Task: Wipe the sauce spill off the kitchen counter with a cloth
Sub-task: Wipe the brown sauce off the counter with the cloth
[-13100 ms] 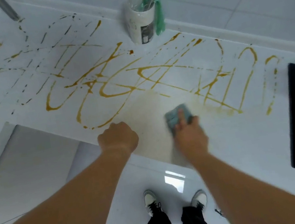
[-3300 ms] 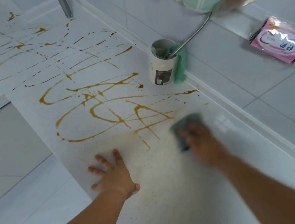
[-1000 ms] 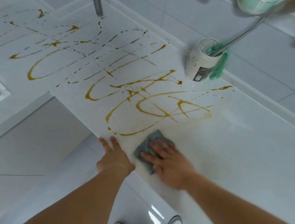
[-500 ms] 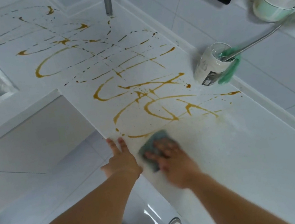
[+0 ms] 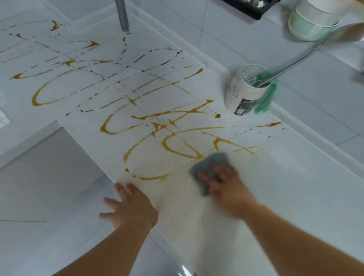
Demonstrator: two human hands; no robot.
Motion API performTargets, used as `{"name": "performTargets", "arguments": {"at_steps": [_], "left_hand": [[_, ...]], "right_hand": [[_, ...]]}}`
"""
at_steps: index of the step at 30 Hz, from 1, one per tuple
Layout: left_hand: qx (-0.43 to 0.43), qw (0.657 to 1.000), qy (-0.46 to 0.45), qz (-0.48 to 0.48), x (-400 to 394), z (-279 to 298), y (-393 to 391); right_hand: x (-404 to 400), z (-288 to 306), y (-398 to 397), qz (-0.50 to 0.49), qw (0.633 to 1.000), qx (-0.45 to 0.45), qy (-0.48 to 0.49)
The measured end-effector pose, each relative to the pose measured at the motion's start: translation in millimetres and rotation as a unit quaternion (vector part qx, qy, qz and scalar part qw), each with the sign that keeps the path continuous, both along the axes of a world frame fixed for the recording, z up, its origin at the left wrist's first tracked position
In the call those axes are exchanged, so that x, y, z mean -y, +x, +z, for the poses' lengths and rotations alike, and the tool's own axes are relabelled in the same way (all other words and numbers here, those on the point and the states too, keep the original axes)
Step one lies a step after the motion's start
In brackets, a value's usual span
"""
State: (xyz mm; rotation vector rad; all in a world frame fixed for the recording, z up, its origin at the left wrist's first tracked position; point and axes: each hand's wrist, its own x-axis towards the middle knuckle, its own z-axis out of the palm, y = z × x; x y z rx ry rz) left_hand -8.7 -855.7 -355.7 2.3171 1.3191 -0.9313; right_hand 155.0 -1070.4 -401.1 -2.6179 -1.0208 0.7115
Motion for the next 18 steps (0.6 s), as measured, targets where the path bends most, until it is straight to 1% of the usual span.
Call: {"name": "performTargets", "arguments": {"at_steps": [1, 2, 3, 5, 6, 7, 8, 9, 10, 11, 12, 13, 14, 15, 17, 18], "left_hand": [[0.012, 1.0, 0.004, 0.018, 7, 0, 4], [0.023, 0.999, 0.004, 0.034, 16, 0, 9], [0.032, 0.998, 0.001, 0.053, 27, -1, 15], [0.047, 0.993, -0.01, 0.107, 50, -2, 27], [0.053, 0.989, -0.014, 0.139, 60, -1, 32], [0.056, 0.984, -0.018, 0.169, 72, -1, 40], [0.056, 0.978, -0.022, 0.197, 84, -1, 49], [0.051, 0.973, -0.024, 0.222, 94, 0, 57], [0.043, 0.968, -0.029, 0.247, 102, 2, 67], [0.031, 0.961, -0.036, 0.274, 108, 4, 75], [0.019, 0.953, -0.045, 0.298, 111, 6, 84], [0.007, 0.946, -0.058, 0.318, 116, 8, 97], [-0.006, 0.941, -0.072, 0.331, 113, 10, 102], [-0.018, 0.937, -0.083, 0.338, 112, 10, 112], [-0.044, 0.936, -0.107, 0.334, 108, 10, 127], [-0.053, 0.937, -0.116, 0.324, 106, 10, 131]], "right_hand": [[14, 6, 37, -0.098, 0.995, -0.009, 0.004], [28, 12, 70, -0.172, 0.985, -0.007, -0.026], [39, 13, 97, -0.225, 0.972, -0.002, -0.065], [44, 11, 118, -0.263, 0.956, -0.011, -0.13], [35, 10, 109, -0.282, 0.95, -0.002, -0.132], [24, 5, 90, -0.268, 0.955, 0.019, -0.127], [15, -2, 64, -0.216, 0.969, 0.057, -0.105], [9, -8, 34, -0.143, 0.984, 0.079, -0.077], [10, -8, 10, -0.058, 0.994, 0.069, -0.056], [20, -6, 0, 0.022, 0.998, 0.041, -0.048], [35, -2, 7, 0.081, 0.996, 0.016, -0.042], [57, -2, 34, 0.121, 0.992, 0.014, -0.04], [74, -1, 58, 0.125, 0.991, 0.024, -0.039], [92, -2, 89, 0.082, 0.995, 0.039, -0.04], [120, 1, 147, -0.024, 0.995, 0.053, -0.076], [125, 3, 168, -0.051, 0.992, 0.064, -0.094]]}}
